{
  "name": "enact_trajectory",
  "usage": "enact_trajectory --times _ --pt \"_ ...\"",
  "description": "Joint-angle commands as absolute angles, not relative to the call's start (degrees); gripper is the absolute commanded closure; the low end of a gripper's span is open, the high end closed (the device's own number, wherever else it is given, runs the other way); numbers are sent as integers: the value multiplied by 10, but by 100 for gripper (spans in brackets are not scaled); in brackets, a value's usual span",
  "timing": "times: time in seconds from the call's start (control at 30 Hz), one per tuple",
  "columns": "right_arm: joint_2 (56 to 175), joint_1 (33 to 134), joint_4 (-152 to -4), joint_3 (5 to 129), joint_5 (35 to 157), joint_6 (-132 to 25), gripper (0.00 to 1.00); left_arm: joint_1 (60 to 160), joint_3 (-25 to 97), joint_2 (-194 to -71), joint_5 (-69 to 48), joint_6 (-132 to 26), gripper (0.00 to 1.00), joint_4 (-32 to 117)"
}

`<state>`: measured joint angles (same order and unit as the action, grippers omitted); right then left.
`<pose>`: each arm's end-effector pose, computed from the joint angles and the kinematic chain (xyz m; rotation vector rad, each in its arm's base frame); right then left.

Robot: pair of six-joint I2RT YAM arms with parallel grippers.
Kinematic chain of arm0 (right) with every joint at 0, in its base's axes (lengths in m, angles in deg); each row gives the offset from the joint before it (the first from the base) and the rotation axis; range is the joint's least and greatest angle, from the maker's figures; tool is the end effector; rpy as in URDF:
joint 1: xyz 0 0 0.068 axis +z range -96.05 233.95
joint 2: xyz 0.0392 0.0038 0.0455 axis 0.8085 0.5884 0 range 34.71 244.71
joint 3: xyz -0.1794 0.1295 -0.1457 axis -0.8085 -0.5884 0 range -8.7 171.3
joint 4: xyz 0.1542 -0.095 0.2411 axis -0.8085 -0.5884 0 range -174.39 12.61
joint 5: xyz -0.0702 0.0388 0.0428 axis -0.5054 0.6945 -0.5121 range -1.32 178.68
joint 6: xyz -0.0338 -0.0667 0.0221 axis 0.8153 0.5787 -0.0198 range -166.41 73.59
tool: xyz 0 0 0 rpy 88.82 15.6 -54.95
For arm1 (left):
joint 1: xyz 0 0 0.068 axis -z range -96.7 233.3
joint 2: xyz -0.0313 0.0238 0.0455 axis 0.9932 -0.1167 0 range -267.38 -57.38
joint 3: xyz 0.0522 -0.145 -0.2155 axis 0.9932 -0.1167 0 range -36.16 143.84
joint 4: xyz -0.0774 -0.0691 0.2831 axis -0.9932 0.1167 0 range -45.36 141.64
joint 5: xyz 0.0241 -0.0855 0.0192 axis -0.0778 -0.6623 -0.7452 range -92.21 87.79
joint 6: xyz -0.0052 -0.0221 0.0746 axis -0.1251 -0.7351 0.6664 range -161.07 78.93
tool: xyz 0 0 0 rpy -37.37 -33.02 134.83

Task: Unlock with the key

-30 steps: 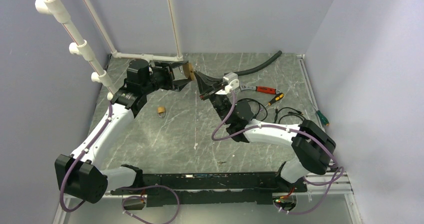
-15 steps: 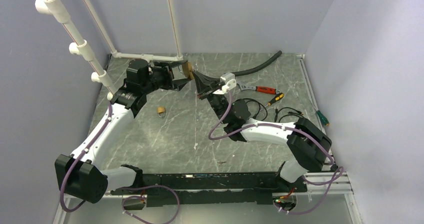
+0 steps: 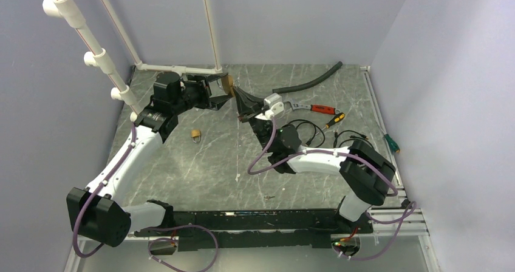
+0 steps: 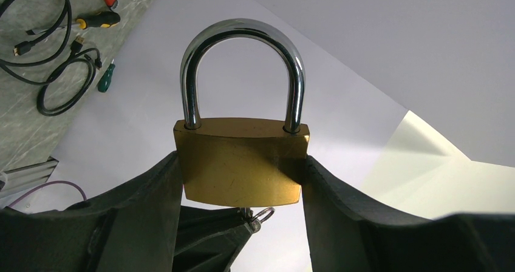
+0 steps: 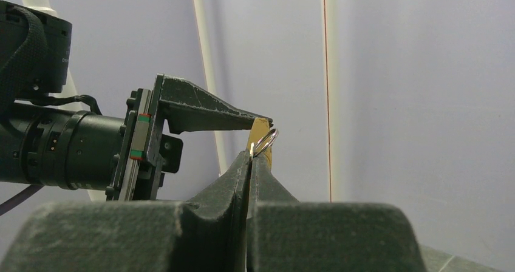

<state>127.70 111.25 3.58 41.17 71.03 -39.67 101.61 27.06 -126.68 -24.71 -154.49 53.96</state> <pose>0.2292 0.3195 0.3006 -0.2406 0.9358 0.6744 0.3264 -0.1349 0.3460 -1.4648 1.8131 -1.7895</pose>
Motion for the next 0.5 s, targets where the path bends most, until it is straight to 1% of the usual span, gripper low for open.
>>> enact_trajectory --times 0.0,0.17,0.33,0.47 --pt "1284 1126 54 425 720 -372 100 1018 299 -1238 -263 -1557 100 459" --pt "1290 1134 54 426 725 -347 100 1018 297 -1241 -271 -1558 100 453" --pt "1293 1136 66 422 756 -298 100 1019 307 -1245 -282 -1555 100 464" --pt "1297 1135 62 429 750 -282 100 1018 307 -1241 -278 -1554 100 464"
